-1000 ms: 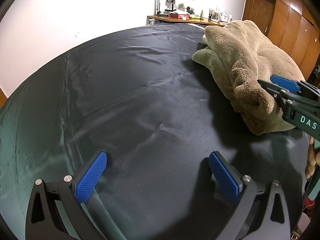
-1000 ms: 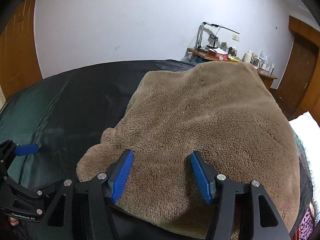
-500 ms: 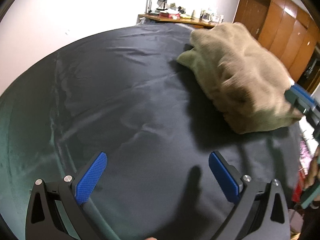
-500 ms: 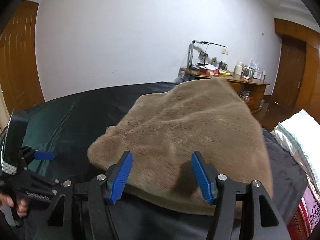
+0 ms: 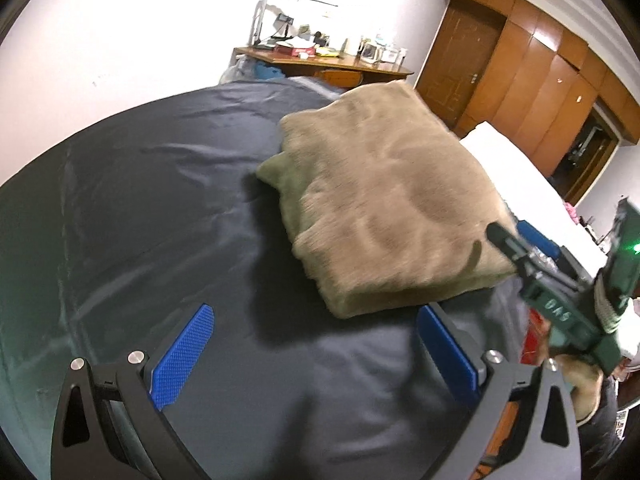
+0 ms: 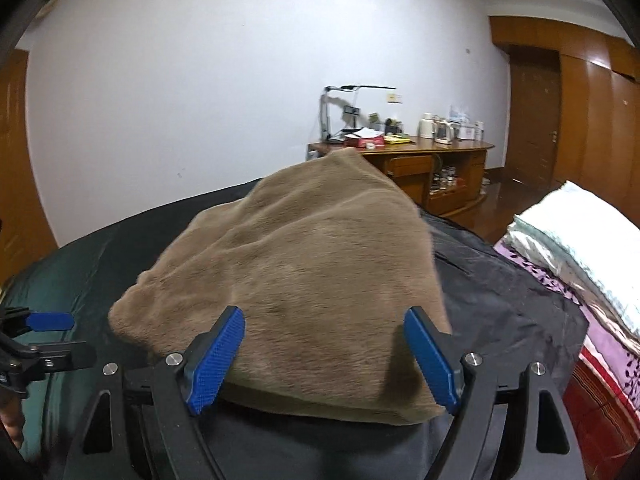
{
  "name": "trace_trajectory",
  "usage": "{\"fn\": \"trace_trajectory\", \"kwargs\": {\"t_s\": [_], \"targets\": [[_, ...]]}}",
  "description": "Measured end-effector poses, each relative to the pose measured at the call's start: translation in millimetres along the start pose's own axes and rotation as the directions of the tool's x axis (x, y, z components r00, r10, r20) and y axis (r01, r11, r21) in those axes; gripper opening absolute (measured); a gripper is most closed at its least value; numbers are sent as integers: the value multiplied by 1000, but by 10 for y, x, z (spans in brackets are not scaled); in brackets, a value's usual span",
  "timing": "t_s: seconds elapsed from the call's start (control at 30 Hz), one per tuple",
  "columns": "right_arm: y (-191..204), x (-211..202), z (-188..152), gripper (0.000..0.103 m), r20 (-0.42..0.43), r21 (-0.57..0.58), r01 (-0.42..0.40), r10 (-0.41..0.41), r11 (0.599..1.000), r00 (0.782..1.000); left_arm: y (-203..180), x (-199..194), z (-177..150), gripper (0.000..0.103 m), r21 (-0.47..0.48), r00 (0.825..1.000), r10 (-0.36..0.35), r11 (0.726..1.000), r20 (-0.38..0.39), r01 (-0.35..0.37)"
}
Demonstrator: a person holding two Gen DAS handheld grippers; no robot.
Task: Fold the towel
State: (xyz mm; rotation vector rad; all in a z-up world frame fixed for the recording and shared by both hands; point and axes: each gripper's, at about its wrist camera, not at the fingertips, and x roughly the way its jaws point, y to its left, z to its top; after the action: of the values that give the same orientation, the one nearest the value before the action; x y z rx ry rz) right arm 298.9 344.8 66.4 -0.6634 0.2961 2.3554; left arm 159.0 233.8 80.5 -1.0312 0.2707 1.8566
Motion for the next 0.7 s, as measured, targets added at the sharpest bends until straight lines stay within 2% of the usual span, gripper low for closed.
{"fn": "trace_trajectory", "kwargs": {"t_s": [0.27,0.4,0.53,0.7], "targets": [[-335,24,-28,84,-6,71,42,-41,997,999,-134,143,96,102,-2,1000,-11,1000,-1,11],[-388,67,-34,85,-15,74,33,-32,997,999,-186,220,145,102,-8,1000,-11,1000,-8,11],[-361,26,-32,85,16,40,55,-56,998,998,-235,294,170,102,-6,1000,4,1000,-22,-4],[-445,-12,2,85,36,60,72,-74,996,997,-244,294,182,102,-7,1000,-9,1000,0,9]]}}
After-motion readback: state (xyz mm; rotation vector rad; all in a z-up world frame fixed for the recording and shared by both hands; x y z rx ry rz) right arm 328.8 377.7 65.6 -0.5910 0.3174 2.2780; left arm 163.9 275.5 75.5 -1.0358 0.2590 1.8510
